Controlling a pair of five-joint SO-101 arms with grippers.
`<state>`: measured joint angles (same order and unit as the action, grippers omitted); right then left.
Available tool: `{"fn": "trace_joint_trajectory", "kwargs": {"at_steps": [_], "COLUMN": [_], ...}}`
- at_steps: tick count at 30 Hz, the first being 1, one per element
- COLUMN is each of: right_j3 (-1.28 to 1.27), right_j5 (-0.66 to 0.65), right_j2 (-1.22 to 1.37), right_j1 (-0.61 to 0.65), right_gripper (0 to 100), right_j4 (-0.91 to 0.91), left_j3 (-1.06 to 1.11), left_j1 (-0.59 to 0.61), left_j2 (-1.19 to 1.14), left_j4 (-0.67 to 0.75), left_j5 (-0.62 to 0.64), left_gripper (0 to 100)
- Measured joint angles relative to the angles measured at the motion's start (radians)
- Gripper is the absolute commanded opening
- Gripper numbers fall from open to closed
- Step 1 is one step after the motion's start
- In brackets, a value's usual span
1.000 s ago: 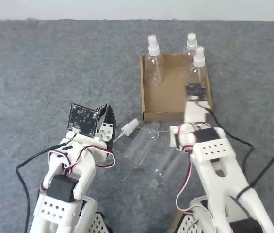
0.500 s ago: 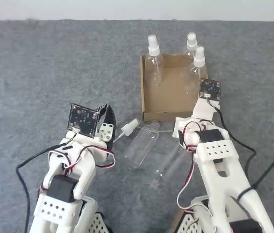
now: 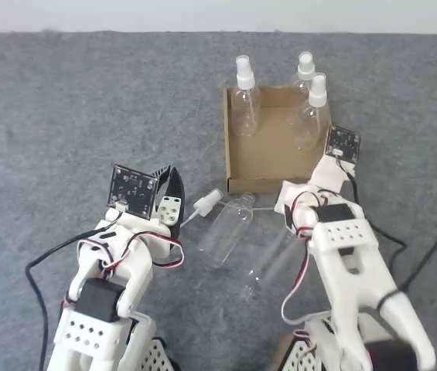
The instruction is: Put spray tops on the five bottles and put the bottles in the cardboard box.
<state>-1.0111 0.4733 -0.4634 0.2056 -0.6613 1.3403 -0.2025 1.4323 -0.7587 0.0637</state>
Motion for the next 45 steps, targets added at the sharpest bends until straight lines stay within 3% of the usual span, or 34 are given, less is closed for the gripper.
{"fn": "trace_joint_trajectory", "kwargs": {"at_steps": [8, 14, 21, 28, 37, 45], "right_j3": [0.06, 0.061, 0.061, 0.103, 0.373, 0.644], "right_j5": [0.002, 0.002, -0.002, -0.184, -0.565, -0.621], "right_j2": [0.17, 0.175, 0.175, 0.175, 0.176, 0.176], "right_j1": [-0.055, -0.068, -0.21, -0.399, -0.539, -0.509], "right_gripper": [26.3, 17.3, 16.9, 16.9, 16.7, 16.7], "right_j4": [0.009, 0.02, 0.017, -0.057, -0.282, -0.474], "left_j3": [0.0, 0.0, 0.0, 0.0, 0.012, 0.012], "left_j1": [0.0, 0.0, 0.0, 0.0, 0.0, 0.0], "left_j2": [0.0, 0.0, 0.0, 0.0, 0.0, 0.0], "left_j4": [0.0, 0.0, 0.0, 0.0, 0.0, 0.0], "left_j5": [0.0, 0.0, 0.0, 0.0, 0.0, 0.0], "left_gripper": [1, 1, 1, 1, 1, 1]}}
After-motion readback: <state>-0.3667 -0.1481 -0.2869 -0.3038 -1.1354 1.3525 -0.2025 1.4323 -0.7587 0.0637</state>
